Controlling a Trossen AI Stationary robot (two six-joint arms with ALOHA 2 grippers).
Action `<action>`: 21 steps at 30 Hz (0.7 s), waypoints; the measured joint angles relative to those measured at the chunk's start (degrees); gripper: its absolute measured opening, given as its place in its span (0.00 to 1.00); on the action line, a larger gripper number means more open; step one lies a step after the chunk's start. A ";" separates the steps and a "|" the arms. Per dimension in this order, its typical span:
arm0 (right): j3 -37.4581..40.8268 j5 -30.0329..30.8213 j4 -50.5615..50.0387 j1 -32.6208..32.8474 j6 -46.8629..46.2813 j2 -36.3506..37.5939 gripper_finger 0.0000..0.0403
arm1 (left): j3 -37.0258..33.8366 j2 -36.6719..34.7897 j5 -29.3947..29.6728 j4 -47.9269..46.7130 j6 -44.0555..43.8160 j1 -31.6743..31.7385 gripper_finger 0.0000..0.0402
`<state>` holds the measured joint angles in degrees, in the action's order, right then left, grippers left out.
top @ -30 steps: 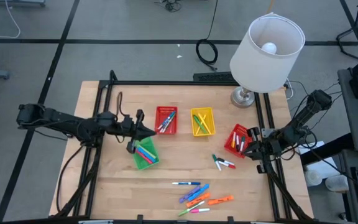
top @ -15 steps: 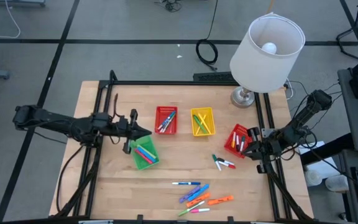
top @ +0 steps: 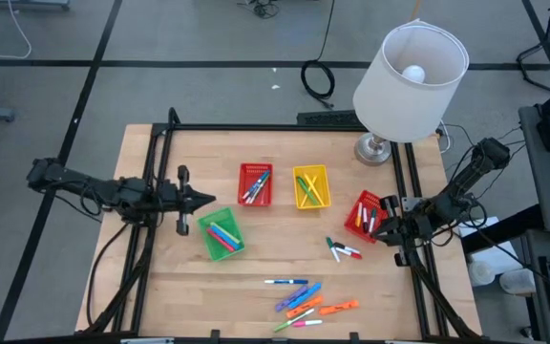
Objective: Pick & Place Markers
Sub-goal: Put the blue marker into the left red bin
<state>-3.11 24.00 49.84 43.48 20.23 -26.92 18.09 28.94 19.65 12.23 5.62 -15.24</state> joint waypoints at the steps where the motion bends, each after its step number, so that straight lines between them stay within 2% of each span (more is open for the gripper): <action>1: 0.00 -0.04 0.00 0.00 0.00 0.00 0.00 | 0.00 -0.04 1.31 -0.57 0.14 -0.55 0.00; 5: 0.00 -0.04 0.00 -0.01 0.00 0.00 0.00 | 0.00 0.00 3.94 -1.02 0.60 -1.87 0.00; 16: 0.00 -0.04 0.00 -0.02 0.00 0.00 0.00 | 0.00 0.01 2.46 0.66 -1.74 -2.16 0.06; 21: 0.00 -0.04 -0.63 -0.02 0.00 -0.30 0.00 | 0.00 0.01 2.44 1.03 -1.42 -2.16 0.05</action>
<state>-3.11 23.97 49.22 43.46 20.23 -27.21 18.09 28.96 22.09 13.26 4.20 -17.41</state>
